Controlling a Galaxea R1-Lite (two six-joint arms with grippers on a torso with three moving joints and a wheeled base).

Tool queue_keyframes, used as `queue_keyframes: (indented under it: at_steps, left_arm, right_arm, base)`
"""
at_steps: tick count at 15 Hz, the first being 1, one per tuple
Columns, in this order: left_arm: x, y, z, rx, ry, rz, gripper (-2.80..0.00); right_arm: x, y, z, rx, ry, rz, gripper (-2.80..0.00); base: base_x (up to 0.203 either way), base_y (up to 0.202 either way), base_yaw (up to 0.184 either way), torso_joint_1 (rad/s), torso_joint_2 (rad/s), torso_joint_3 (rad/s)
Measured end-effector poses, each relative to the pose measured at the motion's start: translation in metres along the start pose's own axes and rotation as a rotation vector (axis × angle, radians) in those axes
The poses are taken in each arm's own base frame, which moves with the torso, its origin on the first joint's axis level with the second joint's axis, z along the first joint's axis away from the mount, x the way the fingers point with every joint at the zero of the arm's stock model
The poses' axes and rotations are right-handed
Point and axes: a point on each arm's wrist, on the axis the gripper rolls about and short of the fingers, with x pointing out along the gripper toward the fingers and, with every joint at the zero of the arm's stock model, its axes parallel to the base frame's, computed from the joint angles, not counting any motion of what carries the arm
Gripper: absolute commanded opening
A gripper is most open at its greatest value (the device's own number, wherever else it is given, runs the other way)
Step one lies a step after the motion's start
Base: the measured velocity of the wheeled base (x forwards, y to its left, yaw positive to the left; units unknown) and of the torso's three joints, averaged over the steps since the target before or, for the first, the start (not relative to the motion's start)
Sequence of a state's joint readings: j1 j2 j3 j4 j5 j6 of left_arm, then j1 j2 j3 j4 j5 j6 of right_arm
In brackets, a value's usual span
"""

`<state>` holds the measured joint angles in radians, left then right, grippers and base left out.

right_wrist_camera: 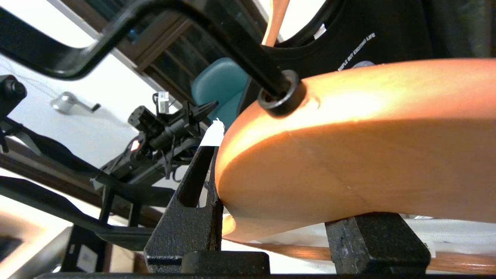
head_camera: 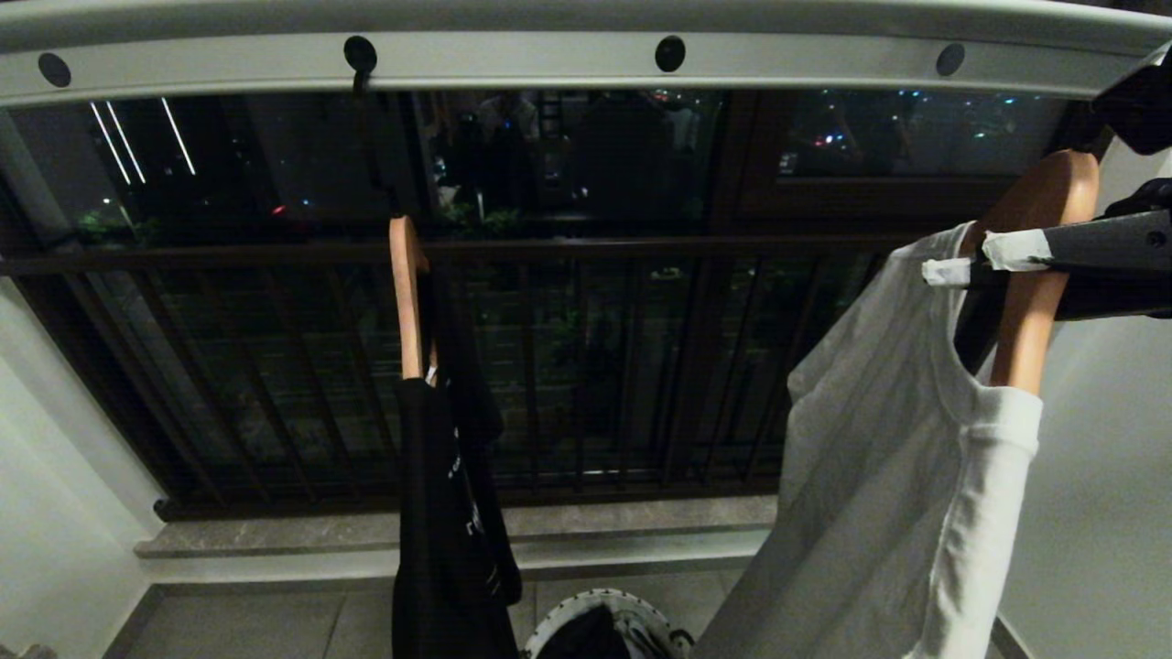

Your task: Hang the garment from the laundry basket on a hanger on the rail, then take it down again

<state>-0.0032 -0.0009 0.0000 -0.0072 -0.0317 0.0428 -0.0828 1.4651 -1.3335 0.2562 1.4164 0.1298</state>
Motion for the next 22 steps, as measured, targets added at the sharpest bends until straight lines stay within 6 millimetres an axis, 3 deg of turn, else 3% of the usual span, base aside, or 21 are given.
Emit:
queue_keyframes:
  at_steps: [17, 22]
  left_arm:
    - [0.0, 0.0, 0.0, 0.0, 0.0, 0.0, -2.8]
    - [0.0, 0.0, 0.0, 0.0, 0.0, 0.0, -2.8]
  right_arm:
    - [-0.001, -0.071, -0.003, 0.051, -0.003, 0.067, -2.8]
    - [-0.001, -0.085, 0.002, -0.024, -0.011, 0.064, -2.8]
  base:
    - [0.0, 0.0, 0.0, 0.0, 0.0, 0.0]
    - [0.0, 0.0, 0.0, 0.0, 0.0, 0.0]
